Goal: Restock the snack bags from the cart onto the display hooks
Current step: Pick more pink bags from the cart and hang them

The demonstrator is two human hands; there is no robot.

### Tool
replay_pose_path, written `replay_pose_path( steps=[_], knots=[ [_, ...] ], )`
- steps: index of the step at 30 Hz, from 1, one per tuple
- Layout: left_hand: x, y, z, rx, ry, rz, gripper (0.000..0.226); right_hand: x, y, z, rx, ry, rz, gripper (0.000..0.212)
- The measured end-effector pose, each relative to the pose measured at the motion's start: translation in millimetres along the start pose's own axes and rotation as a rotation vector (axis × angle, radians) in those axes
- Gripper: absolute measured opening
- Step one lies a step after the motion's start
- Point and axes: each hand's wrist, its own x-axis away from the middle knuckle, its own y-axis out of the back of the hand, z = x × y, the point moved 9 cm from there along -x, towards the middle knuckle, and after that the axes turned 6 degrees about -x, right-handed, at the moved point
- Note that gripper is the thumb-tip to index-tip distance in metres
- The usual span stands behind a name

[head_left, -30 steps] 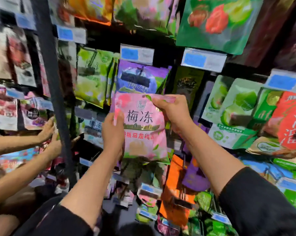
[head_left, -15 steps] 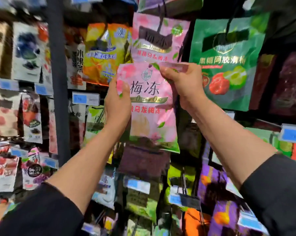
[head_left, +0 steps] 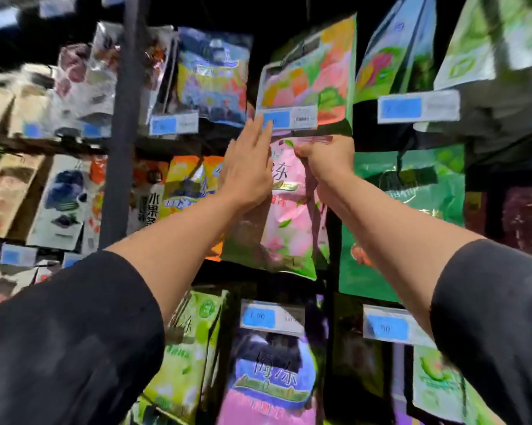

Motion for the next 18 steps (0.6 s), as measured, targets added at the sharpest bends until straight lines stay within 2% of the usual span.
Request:
replay_pose_path(
  steps=[3,7,10,14,18],
  knots=[
    [-9,-11,1,-0.013,-0.013,0.061,0.061,-6,3,-7,-0.010,-0.054,-0.067,0.020],
    [-6,-16,6,0.045,-0.054,-0.007,0.064,-17,6,-9,0.031,-0.040,-0.119,0.021],
    [-4,-16,10,0.083,-0.069,-0.043,0.057,-23,11,-12,0.036,-0.048,-0.145,0.024],
    [-4,-15,11,0.093,-0.087,-0.069,0.053,-29,12,-9,0.016,-0.046,-0.141,0.017],
    [-3,-17,11,0.104,-0.089,-0.077,0.052,-31,-1,0,0.130,-0.001,-0.095,0.030]
  ],
)
